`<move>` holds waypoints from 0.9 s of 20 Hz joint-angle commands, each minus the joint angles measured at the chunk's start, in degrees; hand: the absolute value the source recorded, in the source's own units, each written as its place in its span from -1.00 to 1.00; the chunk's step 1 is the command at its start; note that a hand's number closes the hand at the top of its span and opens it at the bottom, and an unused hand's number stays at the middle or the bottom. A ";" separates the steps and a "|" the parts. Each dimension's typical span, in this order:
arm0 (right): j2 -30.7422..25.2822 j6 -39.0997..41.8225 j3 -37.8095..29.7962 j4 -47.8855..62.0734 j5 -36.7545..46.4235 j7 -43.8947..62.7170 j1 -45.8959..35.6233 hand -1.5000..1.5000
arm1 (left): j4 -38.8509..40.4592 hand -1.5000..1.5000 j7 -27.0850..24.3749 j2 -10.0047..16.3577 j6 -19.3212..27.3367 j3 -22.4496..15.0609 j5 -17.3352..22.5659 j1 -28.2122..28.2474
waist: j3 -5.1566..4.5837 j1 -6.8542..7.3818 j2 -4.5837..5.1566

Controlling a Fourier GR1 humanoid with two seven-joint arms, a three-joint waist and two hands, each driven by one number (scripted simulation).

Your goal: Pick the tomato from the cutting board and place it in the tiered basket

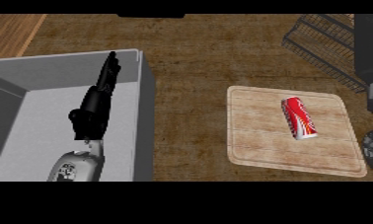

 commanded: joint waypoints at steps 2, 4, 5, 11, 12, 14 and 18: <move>-5.57 -3.25 -0.02 5.95 0.04 -1.01 1.41 1.00 | 0.26 0.00 0.16 0.64 -0.64 0.97 0.77 0.59 | -0.01 -0.20 -0.02; -8.68 -1.95 -0.42 8.95 -0.48 -2.12 -1.61 1.00 | 2.39 0.00 -0.96 -0.40 0.08 0.36 -0.17 -2.04 | -0.02 -0.19 0.10; -5.68 -4.53 0.41 8.09 -0.27 -0.07 1.99 1.00 | 2.15 0.00 -1.41 1.44 -2.35 2.76 2.86 -0.93 | -0.02 -0.35 -0.04; -11.42 -10.26 -1.94 16.71 -1.82 -3.10 3.12 1.00 | -0.51 0.00 0.35 -1.23 0.34 -2.23 -0.88 0.49 | 0.04 0.77 0.37; -6.77 -15.25 -4.70 11.60 -4.19 3.01 4.49 1.00 | 2.27 0.00 0.20 -0.97 1.02 -0.85 -1.04 -1.20 | 0.06 0.06 0.25; -7.41 -18.68 -6.65 9.27 -6.92 0.48 6.39 -1.00 | 0.46 0.00 -0.62 -0.57 -0.03 -0.76 0.18 1.11 | 0.05 -0.41 -0.16; -8.84 -26.63 -10.34 12.41 -11.04 -3.72 7.34 -1.00 | -1.56 0.00 1.53 -0.37 0.37 -1.36 -1.03 0.47 | 0.13 0.81 0.38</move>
